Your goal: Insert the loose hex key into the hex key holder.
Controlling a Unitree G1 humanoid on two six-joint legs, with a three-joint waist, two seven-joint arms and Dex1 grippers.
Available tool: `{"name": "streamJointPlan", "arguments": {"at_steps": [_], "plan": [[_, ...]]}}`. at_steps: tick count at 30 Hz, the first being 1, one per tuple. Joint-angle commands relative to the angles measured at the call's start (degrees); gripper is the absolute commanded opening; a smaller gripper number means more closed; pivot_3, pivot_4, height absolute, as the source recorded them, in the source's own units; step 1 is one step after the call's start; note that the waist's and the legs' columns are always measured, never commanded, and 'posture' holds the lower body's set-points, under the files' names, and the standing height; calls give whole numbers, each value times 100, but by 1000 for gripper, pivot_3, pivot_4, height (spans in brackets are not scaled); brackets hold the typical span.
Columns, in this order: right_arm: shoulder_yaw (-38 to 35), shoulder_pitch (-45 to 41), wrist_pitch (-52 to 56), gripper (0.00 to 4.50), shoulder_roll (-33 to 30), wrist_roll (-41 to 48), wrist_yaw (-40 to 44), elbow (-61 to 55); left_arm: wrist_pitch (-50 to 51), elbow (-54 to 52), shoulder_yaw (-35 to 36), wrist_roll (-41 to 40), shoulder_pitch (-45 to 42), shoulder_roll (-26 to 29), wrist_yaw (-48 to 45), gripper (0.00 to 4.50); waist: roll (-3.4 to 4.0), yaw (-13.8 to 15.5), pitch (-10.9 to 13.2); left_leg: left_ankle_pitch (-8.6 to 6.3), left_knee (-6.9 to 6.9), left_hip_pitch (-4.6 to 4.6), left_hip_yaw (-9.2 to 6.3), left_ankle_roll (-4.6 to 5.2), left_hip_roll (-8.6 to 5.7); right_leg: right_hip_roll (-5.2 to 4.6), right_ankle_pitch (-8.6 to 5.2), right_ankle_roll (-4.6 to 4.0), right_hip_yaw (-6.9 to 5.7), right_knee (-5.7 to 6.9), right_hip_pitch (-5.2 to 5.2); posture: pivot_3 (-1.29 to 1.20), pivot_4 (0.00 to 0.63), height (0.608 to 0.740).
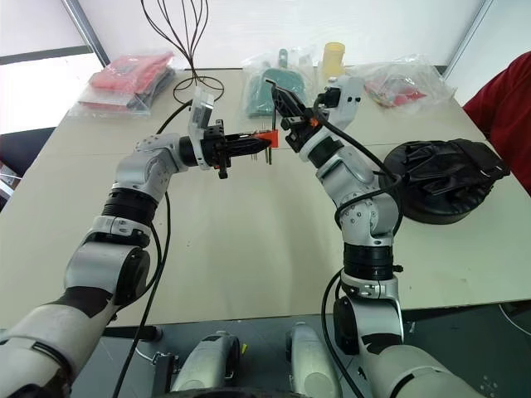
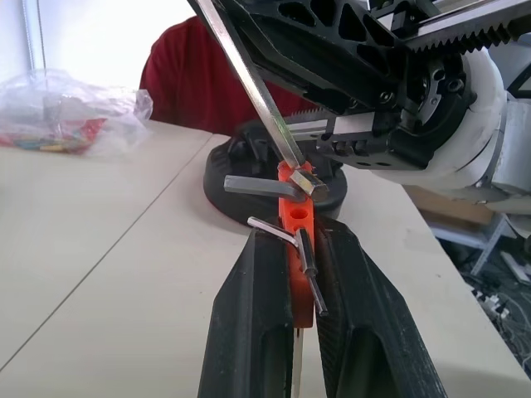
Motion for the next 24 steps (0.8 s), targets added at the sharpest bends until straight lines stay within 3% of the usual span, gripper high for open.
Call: {"name": "streamJointPlan", "arguments": {"at_steps": [1,11,24], "plan": [[6,-2,-132,28,-21,36,56,-52,39,-286,162,-184,-151,46,-22,0,0,-1,0,0,0,0,0,0,0,0,0,0,0,0,0,0,150,740],[32,95,-244,28,-77,-47,124,38,196,-404,209,-287,-151,36,17,0,0,0,0,0,0,0,0,0,0,0,0,0,0,0,0,0,150,740],[438,342,-336,28,-474,42,1106,-258,328,-355,279,-374,-230,26,87,0,0,0,0,0,0,0,0,0,0,1,0,0,0,0,0,0,150,740]]}}
